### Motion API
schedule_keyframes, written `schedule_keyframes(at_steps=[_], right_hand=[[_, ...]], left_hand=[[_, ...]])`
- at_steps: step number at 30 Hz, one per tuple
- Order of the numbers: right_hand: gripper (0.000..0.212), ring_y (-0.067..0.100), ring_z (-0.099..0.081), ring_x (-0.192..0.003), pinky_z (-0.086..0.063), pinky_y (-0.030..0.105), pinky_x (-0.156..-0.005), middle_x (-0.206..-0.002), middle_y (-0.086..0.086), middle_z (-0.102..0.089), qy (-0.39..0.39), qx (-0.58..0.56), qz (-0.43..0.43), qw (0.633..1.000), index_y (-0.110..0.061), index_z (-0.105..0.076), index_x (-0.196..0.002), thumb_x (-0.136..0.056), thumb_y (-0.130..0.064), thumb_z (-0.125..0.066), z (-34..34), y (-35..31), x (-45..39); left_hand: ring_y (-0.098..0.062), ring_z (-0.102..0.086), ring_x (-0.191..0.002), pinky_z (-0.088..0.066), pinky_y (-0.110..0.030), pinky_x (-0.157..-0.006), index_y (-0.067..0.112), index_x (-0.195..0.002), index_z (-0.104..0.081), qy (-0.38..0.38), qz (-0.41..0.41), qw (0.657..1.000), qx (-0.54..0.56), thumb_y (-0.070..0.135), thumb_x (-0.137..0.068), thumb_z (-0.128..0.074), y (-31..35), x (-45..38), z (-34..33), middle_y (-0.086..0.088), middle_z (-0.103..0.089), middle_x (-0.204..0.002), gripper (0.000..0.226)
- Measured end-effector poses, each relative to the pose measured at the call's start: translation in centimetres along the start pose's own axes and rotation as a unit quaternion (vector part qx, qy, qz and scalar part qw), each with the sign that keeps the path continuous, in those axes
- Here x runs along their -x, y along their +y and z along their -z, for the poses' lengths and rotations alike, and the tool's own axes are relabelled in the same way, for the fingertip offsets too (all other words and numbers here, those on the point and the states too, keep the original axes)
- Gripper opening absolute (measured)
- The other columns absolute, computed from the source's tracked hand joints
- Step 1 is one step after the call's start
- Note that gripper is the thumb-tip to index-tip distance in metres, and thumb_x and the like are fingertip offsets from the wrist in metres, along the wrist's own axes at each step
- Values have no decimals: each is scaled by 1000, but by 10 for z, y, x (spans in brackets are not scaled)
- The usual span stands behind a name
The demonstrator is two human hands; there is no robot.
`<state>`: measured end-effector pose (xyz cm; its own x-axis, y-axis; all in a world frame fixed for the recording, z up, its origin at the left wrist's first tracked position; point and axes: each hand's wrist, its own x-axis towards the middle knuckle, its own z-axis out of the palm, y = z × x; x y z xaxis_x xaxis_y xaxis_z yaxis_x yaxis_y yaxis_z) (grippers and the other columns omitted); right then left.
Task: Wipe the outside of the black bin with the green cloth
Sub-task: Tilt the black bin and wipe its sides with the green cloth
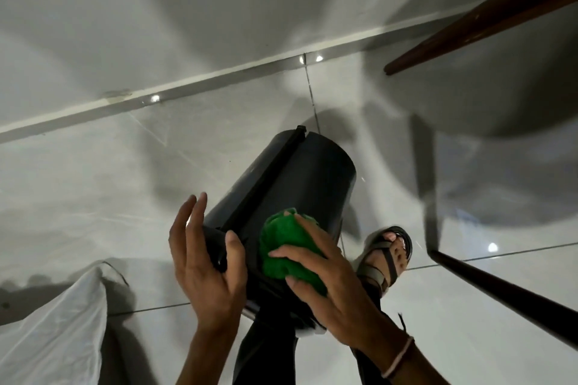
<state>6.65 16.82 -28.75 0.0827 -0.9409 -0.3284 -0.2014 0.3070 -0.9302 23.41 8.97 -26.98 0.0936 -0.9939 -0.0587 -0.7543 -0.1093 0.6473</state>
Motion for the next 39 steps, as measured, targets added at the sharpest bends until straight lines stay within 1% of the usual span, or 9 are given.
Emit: schedule_keyframes(at_steps=[7,11,14,19,23,26,29,32,39], right_hand=[[55,-10,-55,-130,-43,9,-108,-134,-45,-53,169,-35,-167,971,-50,-72,-101,-80,-3,-53,31,30,27],[44,8,-62,-127,-52,37,-111,-134,-17,-65,293,-51,-160,941,-40,-71,-114,-85,-10,-57,54,24,6],[39,21,-59,-134,-50,47,-116,-143,1,-61,266,-62,-176,946,-22,-72,-121,-90,-2,-61,51,20,-15],[43,25,-57,-137,-49,41,-117,-143,7,-61,259,-37,-180,948,-11,-73,-114,-88,19,-59,45,29,-1],[43,-5,-51,-131,-42,15,-113,-141,-3,-59,247,-35,-198,948,-40,-65,-108,-86,-5,-52,38,24,30],[47,-8,-48,-135,-34,-1,-108,-148,4,-54,241,-56,-221,944,-39,-63,-117,-88,-5,-49,23,26,50],[49,-11,-47,-135,-38,9,-113,-145,-1,-57,291,-94,-250,919,-40,-63,-123,-91,-7,-48,20,35,45],[45,24,-56,-137,-43,27,-111,-144,8,-61,358,-82,-318,874,-18,-69,-131,-97,6,-51,23,43,6],[55,22,-54,-144,-45,34,-120,-153,1,-56,156,-85,-111,978,-42,-66,-133,-86,-14,-57,-5,11,55]], left_hand=[[-34,-55,-138,-50,-62,-111,9,-148,-51,-92,-108,989,-29,31,-89,-58,-1,10,6,-12,-55,-151,63],[-30,-34,-160,-22,-56,-132,14,-159,-37,-144,-207,968,-17,44,-93,-53,19,31,2,-15,-44,-165,74],[-21,-12,-168,-5,-51,-136,23,-167,-18,-143,-80,985,60,50,-104,-37,36,44,-8,-7,-24,-177,71],[-4,-10,-166,-16,-53,-136,45,-163,-25,-133,205,965,93,65,-93,-34,39,37,-16,12,-19,-178,73],[-22,-47,-144,-45,-39,-118,36,-131,-51,-165,142,975,51,67,-85,-51,36,-4,-14,-1,-49,-150,55],[-23,-27,-162,-32,-58,-128,36,-143,-52,-277,74,958,-2,67,-85,-45,39,-31,-28,-3,-38,-167,66],[-13,-2,-167,-7,-60,-135,47,-154,-44,-323,45,945,-39,70,-85,-32,35,-24,-33,3,-18,-179,73],[-9,-1,-167,-3,-57,-136,48,-156,-38,-295,45,953,-49,66,-92,-29,33,13,-27,7,-14,-179,68],[-13,-9,-167,-13,-56,-135,39,-153,-49,-234,83,967,-61,58,-101,-19,33,32,-28,1,-24,-177,63]])
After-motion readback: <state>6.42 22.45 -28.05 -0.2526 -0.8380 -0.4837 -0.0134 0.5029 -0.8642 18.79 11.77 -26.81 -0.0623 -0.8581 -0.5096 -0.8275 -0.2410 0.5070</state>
